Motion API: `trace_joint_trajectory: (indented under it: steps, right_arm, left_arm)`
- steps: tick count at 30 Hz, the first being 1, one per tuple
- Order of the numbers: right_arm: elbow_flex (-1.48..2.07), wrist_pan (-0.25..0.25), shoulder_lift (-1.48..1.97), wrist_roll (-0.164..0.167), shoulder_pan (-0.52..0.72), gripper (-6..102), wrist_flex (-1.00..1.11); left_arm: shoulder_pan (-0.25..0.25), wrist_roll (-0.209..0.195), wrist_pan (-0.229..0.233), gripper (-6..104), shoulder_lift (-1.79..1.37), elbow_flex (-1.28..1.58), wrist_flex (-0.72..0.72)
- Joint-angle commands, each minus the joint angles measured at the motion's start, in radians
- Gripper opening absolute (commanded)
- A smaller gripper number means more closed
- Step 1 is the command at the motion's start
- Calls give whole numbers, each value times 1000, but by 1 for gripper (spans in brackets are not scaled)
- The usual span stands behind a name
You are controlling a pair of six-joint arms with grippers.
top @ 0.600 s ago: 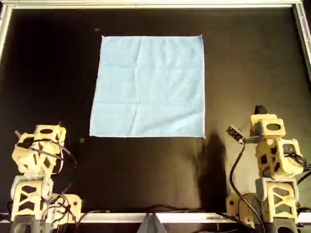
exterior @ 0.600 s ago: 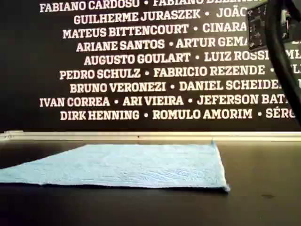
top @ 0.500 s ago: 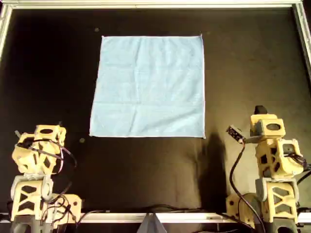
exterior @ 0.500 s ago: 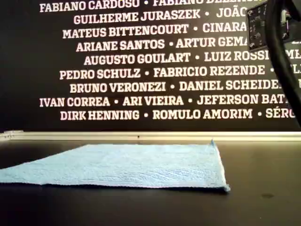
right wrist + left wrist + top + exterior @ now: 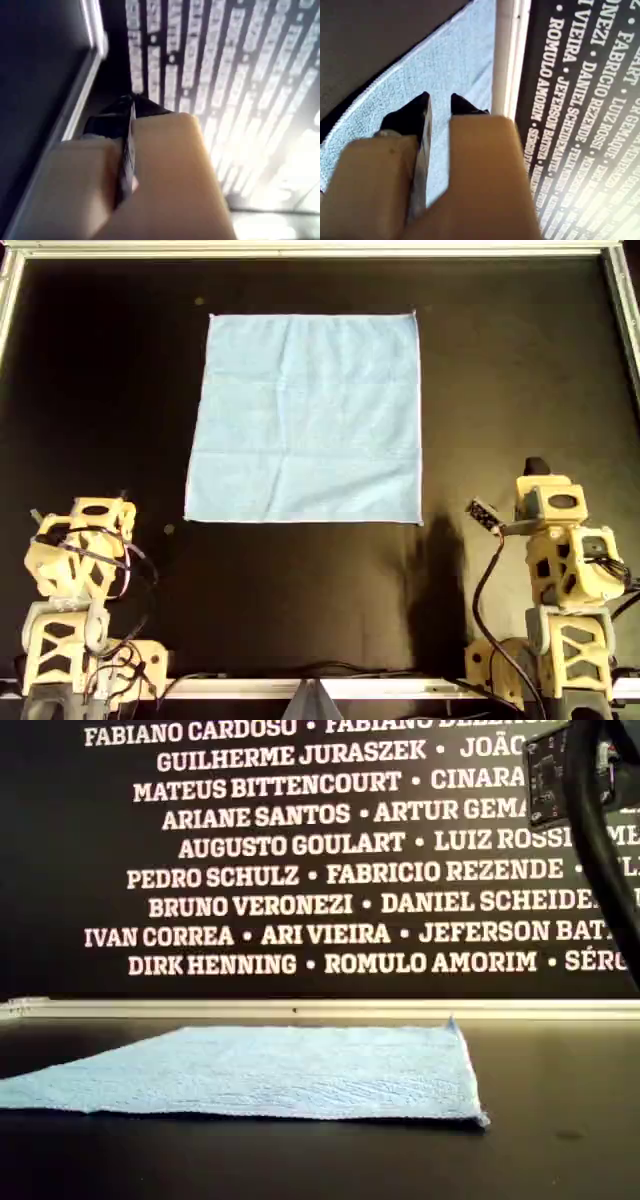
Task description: Fold a cloth
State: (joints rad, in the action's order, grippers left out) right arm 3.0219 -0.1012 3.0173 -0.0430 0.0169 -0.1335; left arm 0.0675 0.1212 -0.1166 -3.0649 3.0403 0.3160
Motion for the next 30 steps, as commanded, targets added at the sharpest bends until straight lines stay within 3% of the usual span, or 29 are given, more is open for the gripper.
trace_joint_trajectory:
  steps: [1,9,12,18,21,26,30]
  right_arm:
    - [11,0,2,5,9,2,12]
    - [8,20,60,5,-8,3,14]
    - [9,21,97,5,-8,12,14]
    - [9,18,97,5,-6,46,14]
    - [9,3,97,-9,0,57,14]
    - [11,3,87,-9,5,65,14]
    - [11,23,84,20,-12,65,12]
  left_arm:
    - [23,5,11,14,-17,-25,-11]
    - [8,-9,-8,16,-20,-38,-21]
    - [9,-11,-8,28,-20,-32,-23]
    - [17,-9,-3,69,-20,-25,-21]
    - [8,-9,-5,82,-15,-25,-17]
    - [8,-9,-6,90,-14,-25,-6]
    - [5,6,-9,89,-14,-25,-2]
